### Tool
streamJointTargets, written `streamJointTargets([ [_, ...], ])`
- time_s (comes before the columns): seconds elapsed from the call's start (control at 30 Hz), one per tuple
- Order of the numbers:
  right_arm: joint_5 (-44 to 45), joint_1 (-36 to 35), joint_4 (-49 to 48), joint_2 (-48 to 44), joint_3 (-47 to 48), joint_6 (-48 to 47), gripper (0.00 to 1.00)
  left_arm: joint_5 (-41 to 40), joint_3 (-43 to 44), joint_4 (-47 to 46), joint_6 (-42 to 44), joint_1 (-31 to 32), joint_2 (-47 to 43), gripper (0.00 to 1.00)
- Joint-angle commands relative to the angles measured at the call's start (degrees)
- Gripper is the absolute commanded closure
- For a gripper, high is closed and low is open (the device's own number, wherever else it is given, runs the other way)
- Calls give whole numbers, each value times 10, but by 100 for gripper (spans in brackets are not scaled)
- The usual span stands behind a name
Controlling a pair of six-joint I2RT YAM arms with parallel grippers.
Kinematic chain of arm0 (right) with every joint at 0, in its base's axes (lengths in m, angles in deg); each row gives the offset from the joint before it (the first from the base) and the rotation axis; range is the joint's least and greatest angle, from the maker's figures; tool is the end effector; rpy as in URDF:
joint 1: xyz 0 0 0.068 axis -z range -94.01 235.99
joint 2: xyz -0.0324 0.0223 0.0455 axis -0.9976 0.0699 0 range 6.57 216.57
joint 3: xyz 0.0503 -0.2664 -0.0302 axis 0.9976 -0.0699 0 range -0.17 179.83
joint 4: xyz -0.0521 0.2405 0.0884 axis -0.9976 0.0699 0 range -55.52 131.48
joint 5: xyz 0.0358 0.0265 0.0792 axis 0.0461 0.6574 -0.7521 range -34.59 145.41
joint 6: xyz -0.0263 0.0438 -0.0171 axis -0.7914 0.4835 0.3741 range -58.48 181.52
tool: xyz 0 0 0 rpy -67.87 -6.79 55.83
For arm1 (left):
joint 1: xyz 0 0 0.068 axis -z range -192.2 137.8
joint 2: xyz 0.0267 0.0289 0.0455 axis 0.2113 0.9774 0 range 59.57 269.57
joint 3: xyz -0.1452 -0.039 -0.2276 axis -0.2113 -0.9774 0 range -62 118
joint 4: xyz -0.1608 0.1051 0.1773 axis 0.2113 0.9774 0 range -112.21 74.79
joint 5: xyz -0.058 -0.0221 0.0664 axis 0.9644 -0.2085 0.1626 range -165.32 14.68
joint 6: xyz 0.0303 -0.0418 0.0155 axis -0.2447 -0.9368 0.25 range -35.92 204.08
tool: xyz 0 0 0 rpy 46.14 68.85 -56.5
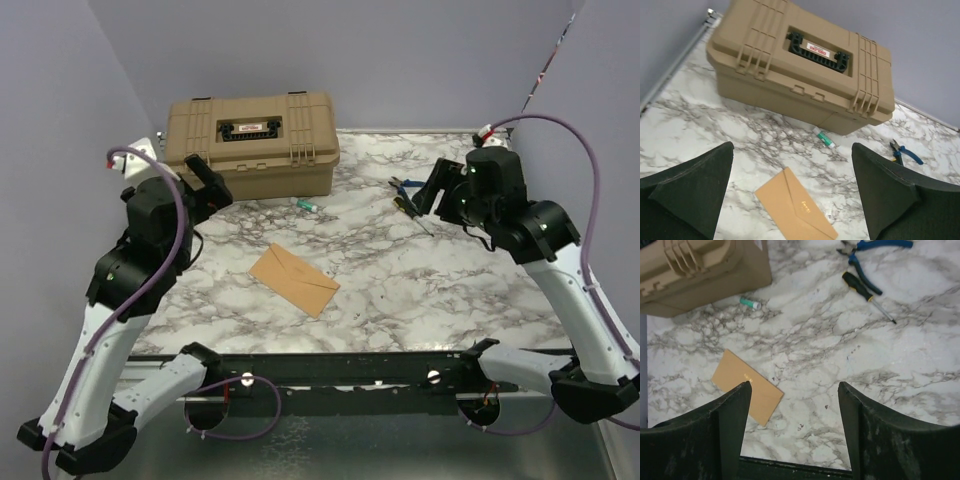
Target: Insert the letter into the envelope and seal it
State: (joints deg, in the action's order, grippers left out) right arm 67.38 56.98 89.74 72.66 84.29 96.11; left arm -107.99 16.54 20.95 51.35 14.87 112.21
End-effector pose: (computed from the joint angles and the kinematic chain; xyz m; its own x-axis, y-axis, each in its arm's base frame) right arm 0.1904 0.0972 0.4238 -0.6190 0.2917 -0.7292 0.0268 0.9358 0.3516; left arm 0.1452 -0.0526 0.4535 -0.1813 -0.4185 -0.8899 -0.2068 0.9009 -0.3816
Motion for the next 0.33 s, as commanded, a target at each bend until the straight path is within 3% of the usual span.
streamJointTargets([
  [0.0,91,0,15,-43,49,-39,26,-56,34,96,63,-2,-55,1],
  [0.3,100,-1,20,-75,61,-52,26,-61,76,121,67,-2,-75,1],
])
